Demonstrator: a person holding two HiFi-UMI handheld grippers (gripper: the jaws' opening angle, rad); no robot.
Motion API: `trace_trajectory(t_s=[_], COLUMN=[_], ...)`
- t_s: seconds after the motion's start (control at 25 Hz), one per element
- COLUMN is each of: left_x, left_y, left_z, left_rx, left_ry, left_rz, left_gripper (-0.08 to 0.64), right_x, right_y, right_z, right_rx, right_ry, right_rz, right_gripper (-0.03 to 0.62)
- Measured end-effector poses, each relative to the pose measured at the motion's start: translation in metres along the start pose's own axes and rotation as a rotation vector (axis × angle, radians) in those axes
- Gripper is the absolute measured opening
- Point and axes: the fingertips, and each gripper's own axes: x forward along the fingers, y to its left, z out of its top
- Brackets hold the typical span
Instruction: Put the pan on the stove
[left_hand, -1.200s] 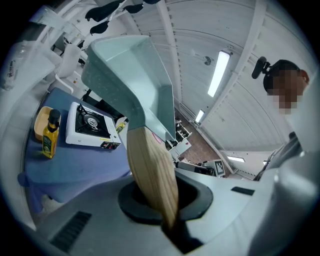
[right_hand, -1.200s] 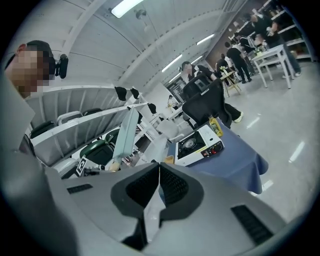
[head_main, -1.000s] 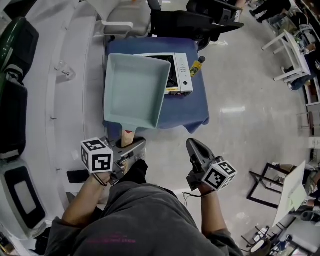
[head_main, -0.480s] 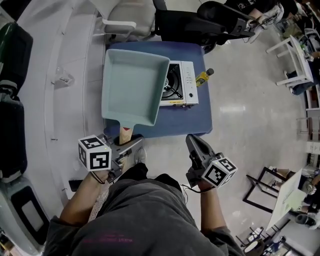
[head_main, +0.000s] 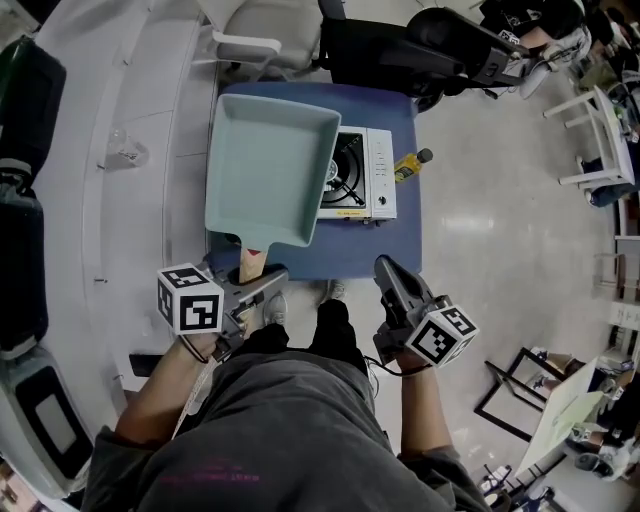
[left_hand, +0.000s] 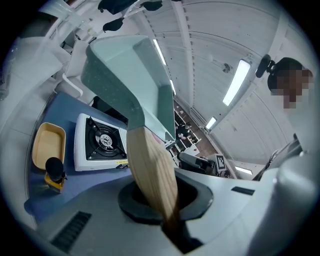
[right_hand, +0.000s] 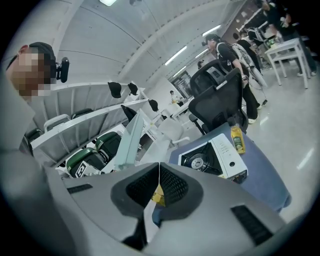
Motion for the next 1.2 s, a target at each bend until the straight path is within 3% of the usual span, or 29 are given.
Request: trace_trajectory(t_s=[0.6,0.96,1.2], left_x=[0.078,0.124,0.149], left_y=[0.02,0.045,0.067], left_z=[0.03,0.039,0.035], left_rx=[-0.122,-0.2,-0.26], left_ry=[-0.154,-0.188,-0.185], left_rz=[0.124,0.151,0.155], left_gripper=[0.026,0.026,0.026], right_x=[0.044,0.07,0.084], right_y=[-0.07,-0.098,-0.119], right_z=[0.061,0.072,0.07], right_rx=[-0.067,-0.077,-0.074], right_ry=[0.159,0.242,0.29], right_rz=[0.167,0.235,0.235], right_gripper=[0.003,0.003,0.003])
